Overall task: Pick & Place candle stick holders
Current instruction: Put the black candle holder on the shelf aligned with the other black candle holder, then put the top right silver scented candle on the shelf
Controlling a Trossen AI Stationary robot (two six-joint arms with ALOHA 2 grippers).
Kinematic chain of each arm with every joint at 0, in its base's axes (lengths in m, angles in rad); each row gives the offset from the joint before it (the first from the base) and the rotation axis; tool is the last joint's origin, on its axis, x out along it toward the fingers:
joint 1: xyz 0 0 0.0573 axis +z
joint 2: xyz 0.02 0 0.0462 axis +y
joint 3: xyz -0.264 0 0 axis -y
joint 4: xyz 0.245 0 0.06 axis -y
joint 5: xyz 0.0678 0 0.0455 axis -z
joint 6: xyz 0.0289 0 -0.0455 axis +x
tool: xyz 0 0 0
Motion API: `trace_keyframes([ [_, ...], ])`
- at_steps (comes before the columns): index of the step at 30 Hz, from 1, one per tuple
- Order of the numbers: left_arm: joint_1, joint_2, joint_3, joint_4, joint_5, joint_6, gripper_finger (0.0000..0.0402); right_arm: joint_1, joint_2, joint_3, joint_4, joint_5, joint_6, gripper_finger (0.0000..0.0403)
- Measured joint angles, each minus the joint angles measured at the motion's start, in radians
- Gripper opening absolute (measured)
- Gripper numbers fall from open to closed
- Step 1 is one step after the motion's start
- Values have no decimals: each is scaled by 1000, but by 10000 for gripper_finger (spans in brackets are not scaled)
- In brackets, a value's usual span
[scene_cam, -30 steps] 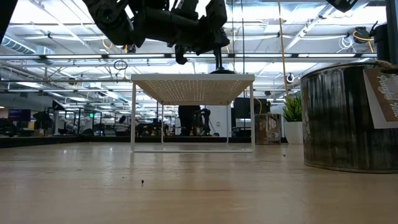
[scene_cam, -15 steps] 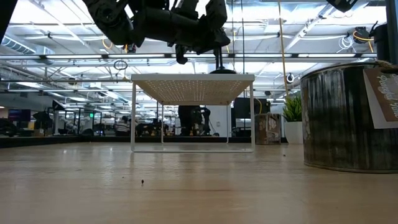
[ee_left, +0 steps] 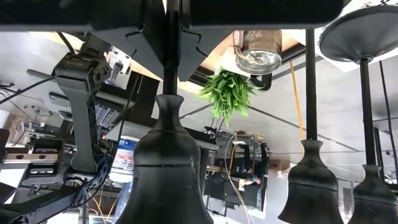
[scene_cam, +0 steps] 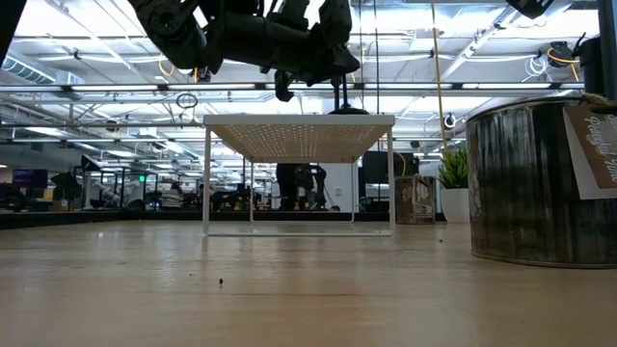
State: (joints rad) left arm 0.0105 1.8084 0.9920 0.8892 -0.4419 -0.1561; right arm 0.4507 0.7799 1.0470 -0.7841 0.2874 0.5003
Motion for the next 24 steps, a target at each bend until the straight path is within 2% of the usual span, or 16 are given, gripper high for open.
trace_keyframes([
  [4,-1,1,-1,-22,0,0,39,0,0,0,0,0,0,0],
  [16,-14,2,-2,-27,-3,7,147,0,0,0,0,-1,-12,0],
  [24,-26,1,-2,-23,-3,27,193,0,0,0,-2,-1,-20,0],
])
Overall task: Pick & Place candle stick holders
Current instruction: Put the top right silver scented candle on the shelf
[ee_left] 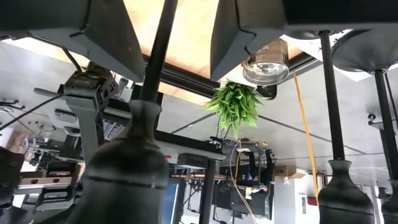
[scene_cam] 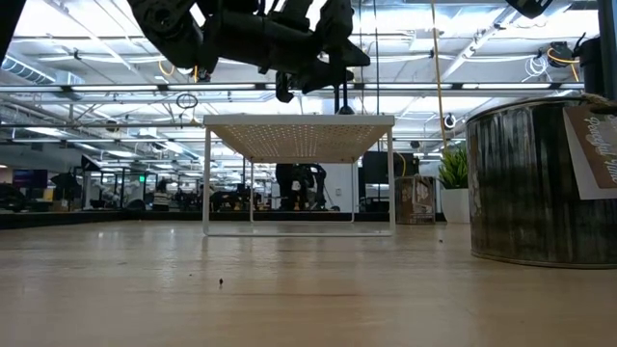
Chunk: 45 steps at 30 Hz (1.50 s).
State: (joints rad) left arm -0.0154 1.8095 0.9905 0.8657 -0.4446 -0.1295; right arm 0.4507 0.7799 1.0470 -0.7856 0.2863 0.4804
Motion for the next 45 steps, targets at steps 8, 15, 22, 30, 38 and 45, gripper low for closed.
trace_keyframes([
  [8,-7,-9,0,0,0,51,221,0,0,0,-8,-3,-4,0],
  [15,-26,-26,1,-34,-9,77,225,0,0,0,-12,-3,-6,7],
  [22,-45,-40,0,-113,-99,84,226,0,0,0,-12,-4,-3,24],
  [30,-62,-98,0,-277,-181,72,226,1,0,0,-12,-56,-4,51],
  [38,-98,-248,0,-562,-243,29,226,0,0,0,-16,-38,-98,70],
  [45,-130,-369,2,-847,-234,-84,225,-9,0,0,11,209,-280,64],
])
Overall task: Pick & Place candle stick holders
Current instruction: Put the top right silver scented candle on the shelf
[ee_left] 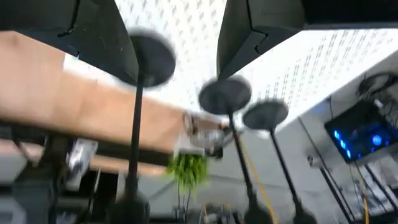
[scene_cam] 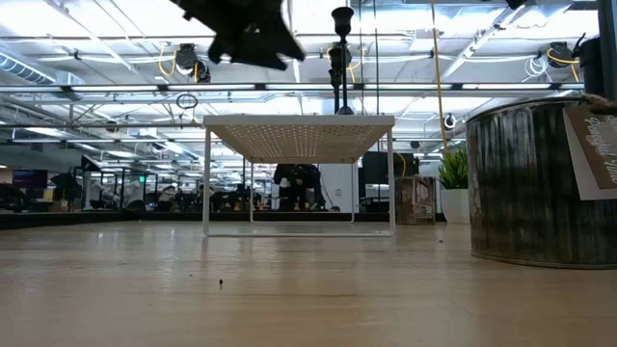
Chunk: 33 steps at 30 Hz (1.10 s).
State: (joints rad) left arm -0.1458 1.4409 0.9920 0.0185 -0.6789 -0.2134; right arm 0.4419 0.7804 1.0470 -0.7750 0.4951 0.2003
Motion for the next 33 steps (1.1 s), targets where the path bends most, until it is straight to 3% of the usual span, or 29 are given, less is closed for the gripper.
trace_keyframes([
  [3,-14,-39,-2,-110,4,-72,225,-53,5,0,13,59,-12,60],
  [7,-23,-91,-3,-227,6,-173,225,-188,30,0,44,50,-11,64],
  [12,-23,-141,-3,-306,23,-193,225,-406,103,9,78,-105,-17,86],
  [16,-14,-195,-2,-376,14,-208,225,-580,191,28,78,-206,-64,115],
  [22,5,-267,1,-485,22,-236,225,-792,311,61,71,-212,-162,171],
  [25,7,-283,-1,-516,29,-241,225,-873,358,72,80,-214,-187,201],
  [33,16,-306,-2,-571,51,-237,225,-1038,486,74,116,-387,-251,266],
])
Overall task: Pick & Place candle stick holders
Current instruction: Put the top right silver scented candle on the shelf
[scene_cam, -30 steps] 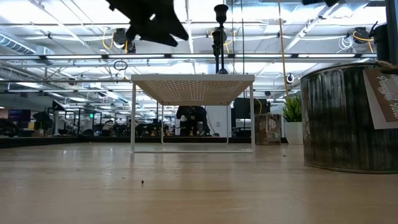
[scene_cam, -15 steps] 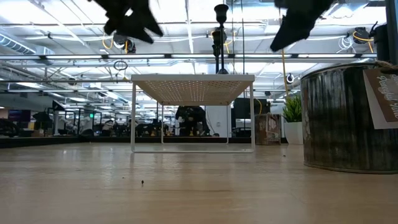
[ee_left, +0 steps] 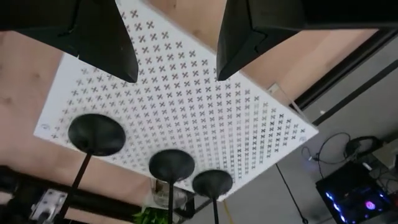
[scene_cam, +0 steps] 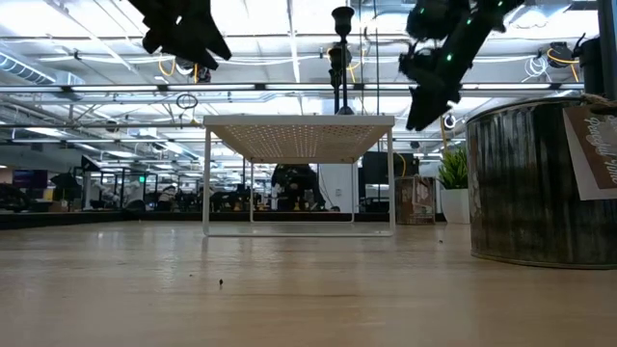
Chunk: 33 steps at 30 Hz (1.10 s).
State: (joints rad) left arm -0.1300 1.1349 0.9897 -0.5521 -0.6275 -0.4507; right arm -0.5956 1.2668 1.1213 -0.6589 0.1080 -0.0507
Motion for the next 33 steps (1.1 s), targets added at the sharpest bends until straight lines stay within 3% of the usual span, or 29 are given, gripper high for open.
trace_keyframes([
  [8,28,-9,1,1,45,4,225,-95,97,0,-3,-7,-133,300],
  [18,28,-9,1,1,51,3,225,-119,108,0,49,-6,-248,299],
  [33,28,-9,1,1,51,52,225,-116,108,0,105,-9,-120,303],
])
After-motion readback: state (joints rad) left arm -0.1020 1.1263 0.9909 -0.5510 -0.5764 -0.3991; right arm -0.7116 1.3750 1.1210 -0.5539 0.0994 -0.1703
